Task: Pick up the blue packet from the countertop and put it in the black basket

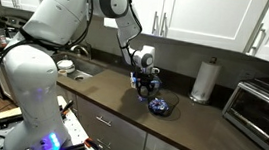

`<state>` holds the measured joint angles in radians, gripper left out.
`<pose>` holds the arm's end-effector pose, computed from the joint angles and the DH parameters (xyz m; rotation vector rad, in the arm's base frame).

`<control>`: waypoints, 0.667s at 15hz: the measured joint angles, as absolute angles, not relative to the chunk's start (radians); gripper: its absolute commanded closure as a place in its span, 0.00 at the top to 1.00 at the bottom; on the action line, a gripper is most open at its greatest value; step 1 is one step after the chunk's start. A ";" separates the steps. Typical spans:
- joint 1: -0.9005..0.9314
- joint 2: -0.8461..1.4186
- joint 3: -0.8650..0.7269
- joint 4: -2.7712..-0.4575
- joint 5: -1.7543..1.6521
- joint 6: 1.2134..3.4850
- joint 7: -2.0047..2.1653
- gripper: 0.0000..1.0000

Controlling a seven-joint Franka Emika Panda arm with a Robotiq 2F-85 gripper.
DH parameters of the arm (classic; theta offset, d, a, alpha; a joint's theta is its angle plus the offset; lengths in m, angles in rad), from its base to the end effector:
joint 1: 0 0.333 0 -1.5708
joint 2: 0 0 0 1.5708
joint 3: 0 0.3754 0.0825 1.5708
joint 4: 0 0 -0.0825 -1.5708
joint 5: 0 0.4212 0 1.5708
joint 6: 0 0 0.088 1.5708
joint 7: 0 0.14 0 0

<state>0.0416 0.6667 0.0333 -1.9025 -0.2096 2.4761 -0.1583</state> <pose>0.6679 0.0461 0.1204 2.9813 0.6013 -0.1448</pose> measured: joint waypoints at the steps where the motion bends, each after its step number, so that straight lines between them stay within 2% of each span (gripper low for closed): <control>1: 0.039 0.674 0.037 -1.892 -0.201 2.460 -0.164 0.56; 3: 0.038 0.682 0.039 -1.875 -0.190 2.424 -0.167 0.56; 5: 0.038 0.684 0.040 -1.864 -0.186 2.391 -0.167 0.35; 9: 0.038 0.685 0.040 -1.858 -0.183 2.348 -0.167 0.10; 10: 0.038 0.686 0.040 -1.858 -0.183 2.343 -0.167 0.06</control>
